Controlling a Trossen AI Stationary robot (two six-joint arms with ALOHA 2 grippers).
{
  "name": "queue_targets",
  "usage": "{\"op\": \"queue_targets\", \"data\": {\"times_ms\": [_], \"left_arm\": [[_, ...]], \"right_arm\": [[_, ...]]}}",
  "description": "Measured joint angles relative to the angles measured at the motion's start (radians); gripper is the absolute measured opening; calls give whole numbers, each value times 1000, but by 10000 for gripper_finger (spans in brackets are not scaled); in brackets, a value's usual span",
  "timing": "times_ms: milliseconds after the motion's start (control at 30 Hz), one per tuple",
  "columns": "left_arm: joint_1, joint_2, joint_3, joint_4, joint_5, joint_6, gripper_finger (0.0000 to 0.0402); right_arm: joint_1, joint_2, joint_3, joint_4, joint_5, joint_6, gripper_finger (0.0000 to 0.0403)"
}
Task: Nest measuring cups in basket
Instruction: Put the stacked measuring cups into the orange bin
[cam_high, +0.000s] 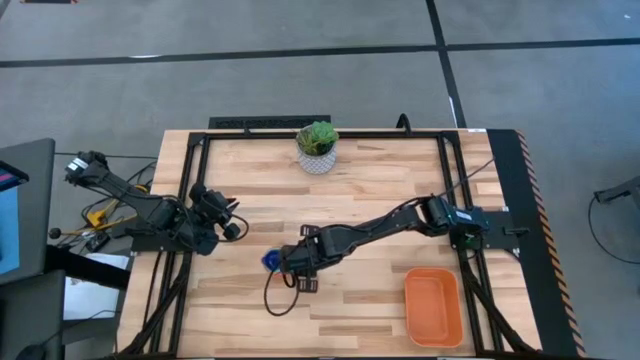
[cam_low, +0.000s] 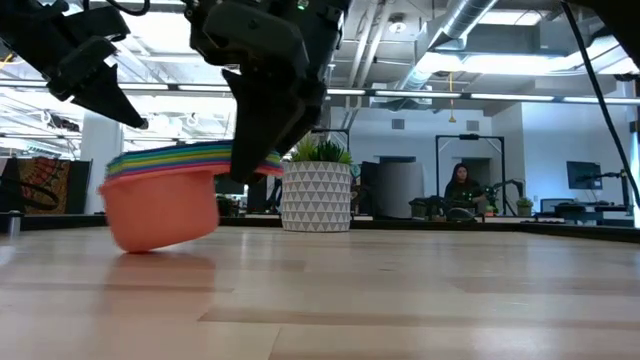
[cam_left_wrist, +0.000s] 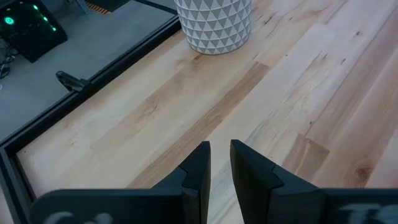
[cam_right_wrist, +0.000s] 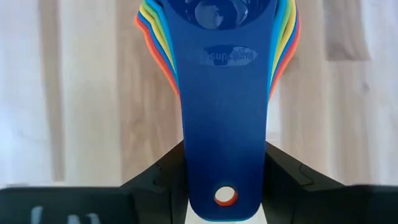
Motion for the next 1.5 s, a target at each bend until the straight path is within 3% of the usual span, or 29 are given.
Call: {"op": "queue_targets", "data": {"times_ms": [233, 500, 1033, 1500], "left_arm": [[0, 0, 0, 0, 3, -6, 52], [0, 0, 0, 0, 4, -6, 52], [0, 0, 0, 1, -1, -6, 52], [0, 0, 0, 4, -9, -7, 52]], "right_arm": [[3, -23, -1, -32, 52, -1, 175], [4, -25, -77, 58, 22, 22, 169], [9, -25, -79, 89, 21, 49, 176], [-102, -25, -79, 168, -88, -2, 174]]}}
